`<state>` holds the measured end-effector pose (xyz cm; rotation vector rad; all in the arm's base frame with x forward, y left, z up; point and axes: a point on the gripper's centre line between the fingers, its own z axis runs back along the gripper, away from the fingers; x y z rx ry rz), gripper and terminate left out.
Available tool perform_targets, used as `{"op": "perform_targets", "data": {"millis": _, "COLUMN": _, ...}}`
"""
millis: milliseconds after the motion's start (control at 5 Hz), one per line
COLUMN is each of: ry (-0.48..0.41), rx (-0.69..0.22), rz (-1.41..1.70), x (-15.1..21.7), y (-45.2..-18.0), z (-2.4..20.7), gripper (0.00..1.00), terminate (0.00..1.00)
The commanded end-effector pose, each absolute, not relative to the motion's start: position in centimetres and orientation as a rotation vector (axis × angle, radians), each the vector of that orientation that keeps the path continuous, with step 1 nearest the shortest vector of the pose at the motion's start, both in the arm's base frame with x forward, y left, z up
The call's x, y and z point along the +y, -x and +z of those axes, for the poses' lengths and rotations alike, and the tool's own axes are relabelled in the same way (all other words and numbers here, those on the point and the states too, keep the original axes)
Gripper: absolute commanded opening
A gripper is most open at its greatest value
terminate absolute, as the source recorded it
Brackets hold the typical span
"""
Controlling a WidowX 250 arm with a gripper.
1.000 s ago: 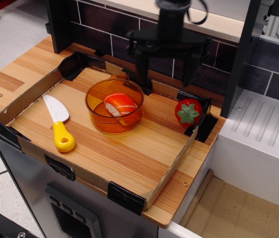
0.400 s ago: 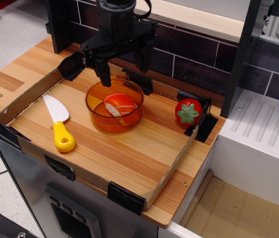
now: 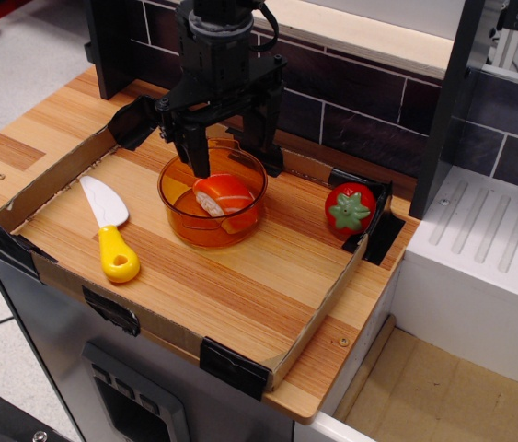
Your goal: Take sushi out of pot
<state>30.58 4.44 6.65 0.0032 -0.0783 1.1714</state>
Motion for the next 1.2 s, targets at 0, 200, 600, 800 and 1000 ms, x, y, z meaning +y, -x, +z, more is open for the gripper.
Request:
{"op": "perform_targets", "data": {"millis": 0, "ry": 0.009, "rx": -0.101, "rz": 1.189, "x": 4.4, "y": -31.0, "z": 5.7, "gripper": 1.0, "terminate": 0.0}}
{"op": "perform_targets", "data": {"millis": 200, "ry": 0.002, "rx": -0.085, "rz": 1.195, "x": 4.5, "y": -31.0, "z": 4.9, "gripper": 1.0, "terminate": 0.0}}
{"op": "perform_targets", "data": {"millis": 600, "ry": 0.002, "rx": -0.076, "rz": 1.177, "x": 4.2, "y": -30.5, "z": 4.4, "gripper": 1.0, "terminate": 0.0}}
{"op": "perform_targets", "data": {"millis": 800, "ry": -0.006, "rx": -0.088, "rz": 1.169, "x": 4.2, "y": -30.3, "z": 3.8, "gripper": 1.0, "terminate": 0.0}}
{"op": "perform_targets", "data": {"millis": 1000, "ry": -0.022, "rx": -0.088, "rz": 1.168, "x": 4.2, "y": -30.3, "z": 3.0, "gripper": 1.0, "terminate": 0.0}}
